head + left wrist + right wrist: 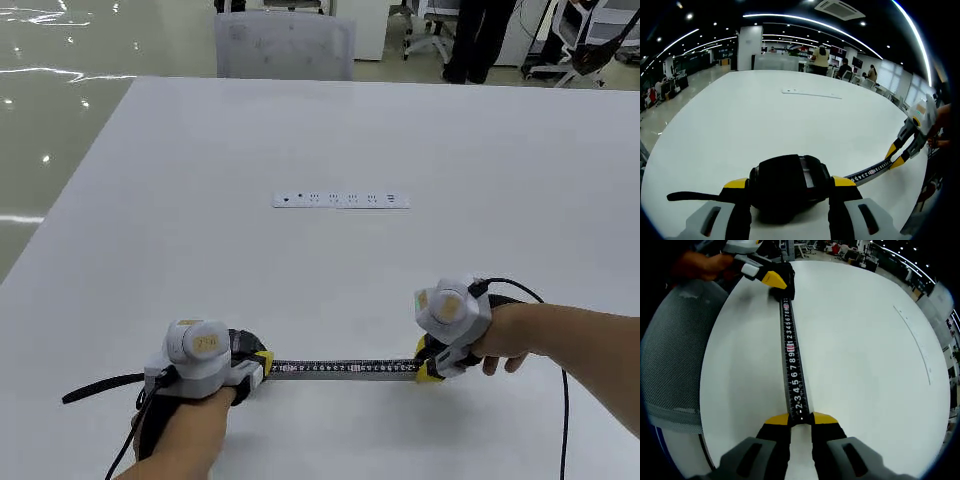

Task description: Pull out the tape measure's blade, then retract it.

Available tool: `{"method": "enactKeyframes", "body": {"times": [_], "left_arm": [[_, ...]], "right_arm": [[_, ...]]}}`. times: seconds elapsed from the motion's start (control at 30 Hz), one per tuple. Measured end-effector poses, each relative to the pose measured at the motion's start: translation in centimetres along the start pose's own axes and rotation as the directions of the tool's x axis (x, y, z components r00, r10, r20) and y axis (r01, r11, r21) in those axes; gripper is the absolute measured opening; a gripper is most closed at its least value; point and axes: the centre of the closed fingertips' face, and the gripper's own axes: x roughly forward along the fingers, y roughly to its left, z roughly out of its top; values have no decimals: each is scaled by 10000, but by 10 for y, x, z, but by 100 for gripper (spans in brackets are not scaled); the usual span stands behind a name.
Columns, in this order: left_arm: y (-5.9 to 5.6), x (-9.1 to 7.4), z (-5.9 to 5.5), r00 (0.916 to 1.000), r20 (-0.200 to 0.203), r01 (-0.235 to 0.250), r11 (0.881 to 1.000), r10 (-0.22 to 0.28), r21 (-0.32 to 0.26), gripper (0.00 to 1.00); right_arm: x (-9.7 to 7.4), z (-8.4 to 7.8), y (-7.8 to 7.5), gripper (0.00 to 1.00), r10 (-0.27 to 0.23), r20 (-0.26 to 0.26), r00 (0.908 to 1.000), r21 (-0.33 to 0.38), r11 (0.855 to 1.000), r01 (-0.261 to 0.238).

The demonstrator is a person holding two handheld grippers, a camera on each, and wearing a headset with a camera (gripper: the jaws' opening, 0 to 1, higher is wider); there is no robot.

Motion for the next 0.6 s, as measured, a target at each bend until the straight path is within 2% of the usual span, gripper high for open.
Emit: {"method": "enactKeyframes", "body": {"times": [0.17,0.6], "left_arm": [[0,0,-1,10000,-17,37,10000,-37,-54,59],[0,0,-1,9997,-14,231,9997,-231,-125,58]], "right_arm": [[1,1,2,14,55,-66,10000,-227,9997,-56],[2,7,1,14,45,-21,10000,-160,9999,-45]]}}
